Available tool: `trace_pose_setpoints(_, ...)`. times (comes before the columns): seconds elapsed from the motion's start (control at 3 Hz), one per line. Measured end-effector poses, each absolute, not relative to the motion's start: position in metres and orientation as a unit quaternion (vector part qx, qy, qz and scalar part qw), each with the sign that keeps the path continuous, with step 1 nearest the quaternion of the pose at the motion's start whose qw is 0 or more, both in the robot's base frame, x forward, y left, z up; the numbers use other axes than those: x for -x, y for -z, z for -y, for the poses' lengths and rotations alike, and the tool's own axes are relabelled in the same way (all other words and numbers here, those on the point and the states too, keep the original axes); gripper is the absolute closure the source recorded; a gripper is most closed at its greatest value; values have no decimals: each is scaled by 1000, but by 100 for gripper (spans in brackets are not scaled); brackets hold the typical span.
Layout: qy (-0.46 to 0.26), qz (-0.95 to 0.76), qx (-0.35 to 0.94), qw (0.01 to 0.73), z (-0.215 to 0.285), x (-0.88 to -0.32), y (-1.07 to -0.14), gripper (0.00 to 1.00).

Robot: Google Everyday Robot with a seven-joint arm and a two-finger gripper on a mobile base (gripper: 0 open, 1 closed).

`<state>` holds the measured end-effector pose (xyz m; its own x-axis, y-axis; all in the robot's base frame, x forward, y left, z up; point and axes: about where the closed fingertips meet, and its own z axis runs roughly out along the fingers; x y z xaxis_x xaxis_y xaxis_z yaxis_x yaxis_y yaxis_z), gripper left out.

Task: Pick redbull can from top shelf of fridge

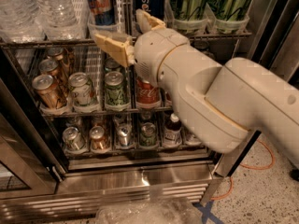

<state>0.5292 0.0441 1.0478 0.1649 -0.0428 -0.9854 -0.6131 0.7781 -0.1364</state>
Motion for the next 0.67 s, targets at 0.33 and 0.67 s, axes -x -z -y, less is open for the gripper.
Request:
trace_pose_setpoints(0.33, -192, -620, 258, 716, -41, -548, -1052, 25)
trace_pose_setpoints(0.67, -189, -624, 256, 713, -44, -564, -1051, 26)
